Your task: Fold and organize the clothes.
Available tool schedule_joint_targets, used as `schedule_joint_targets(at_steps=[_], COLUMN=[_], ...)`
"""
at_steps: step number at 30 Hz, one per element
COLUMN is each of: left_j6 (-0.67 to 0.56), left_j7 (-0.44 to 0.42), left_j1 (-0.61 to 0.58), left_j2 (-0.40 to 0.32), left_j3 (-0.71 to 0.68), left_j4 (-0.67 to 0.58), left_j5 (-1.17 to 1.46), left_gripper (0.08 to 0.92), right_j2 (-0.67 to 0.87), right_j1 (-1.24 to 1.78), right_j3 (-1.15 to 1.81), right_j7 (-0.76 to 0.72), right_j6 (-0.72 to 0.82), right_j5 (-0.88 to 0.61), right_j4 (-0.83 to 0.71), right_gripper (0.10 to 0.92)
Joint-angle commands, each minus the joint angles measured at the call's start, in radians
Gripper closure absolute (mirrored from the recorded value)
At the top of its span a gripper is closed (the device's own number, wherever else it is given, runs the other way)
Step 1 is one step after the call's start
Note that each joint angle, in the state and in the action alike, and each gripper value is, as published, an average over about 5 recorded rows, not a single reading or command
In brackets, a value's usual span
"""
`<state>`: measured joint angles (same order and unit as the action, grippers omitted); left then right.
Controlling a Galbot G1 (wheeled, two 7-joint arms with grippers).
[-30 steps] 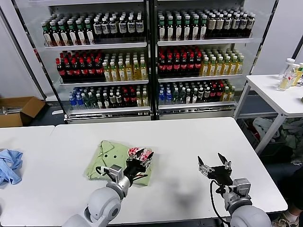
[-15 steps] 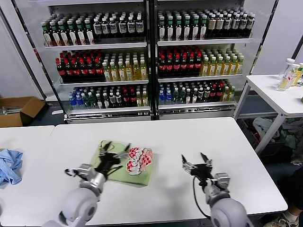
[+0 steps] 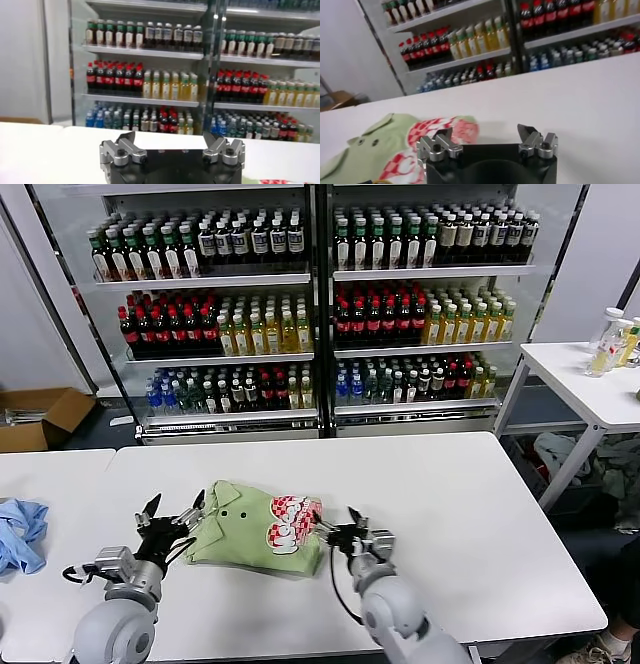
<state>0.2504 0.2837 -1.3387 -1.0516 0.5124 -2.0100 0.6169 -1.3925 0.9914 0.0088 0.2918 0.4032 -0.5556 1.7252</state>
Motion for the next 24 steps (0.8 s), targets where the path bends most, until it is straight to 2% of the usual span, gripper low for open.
schedule_joint_targets(at_steps=[1,4,7,11,16,24], left_j6=[-0.010,-0.009,-0.010,-0.011,-0.010,-0.010], left_j7=[0.015,0.016,0.016,0.015,0.015,0.011], left_j1=[-0.055,-0.056,-0.061,-0.067,-0.066,-0.069], left_j2=[0.001,-0.002,-0.003,-0.003,-0.006,-0.001], left_j3=[0.078,0.076,0.075,0.073,0.066,0.054], left_j4=[-0.008,-0.012,-0.018,-0.023,-0.030,-0.036], left_j5=[-0.003,-0.003,-0.003,-0.003,-0.004,-0.005], left_gripper=[0.177,0.177,0.177,0.177,0.177,0.177], right_j2=[-0.188,-0.194,-0.182,-0.160,-0.117,0.040], right_j1=[-0.128,-0.122,-0.111,-0.110,-0.138,-0.209], right_j3=[-0.090,-0.085,-0.088,-0.090,-0.077,-0.001], right_j7=[0.054,0.064,0.061,0.049,0.010,-0.072], right_j6=[-0.006,-0.017,-0.034,-0.048,-0.039,0.026], right_j5=[-0.001,-0.013,-0.015,0.023,0.144,0.225], right_j4=[-0.259,-0.274,-0.262,-0.248,-0.251,-0.255], right_gripper=[0.203,0.215,0.270,0.388,0.527,0.761])
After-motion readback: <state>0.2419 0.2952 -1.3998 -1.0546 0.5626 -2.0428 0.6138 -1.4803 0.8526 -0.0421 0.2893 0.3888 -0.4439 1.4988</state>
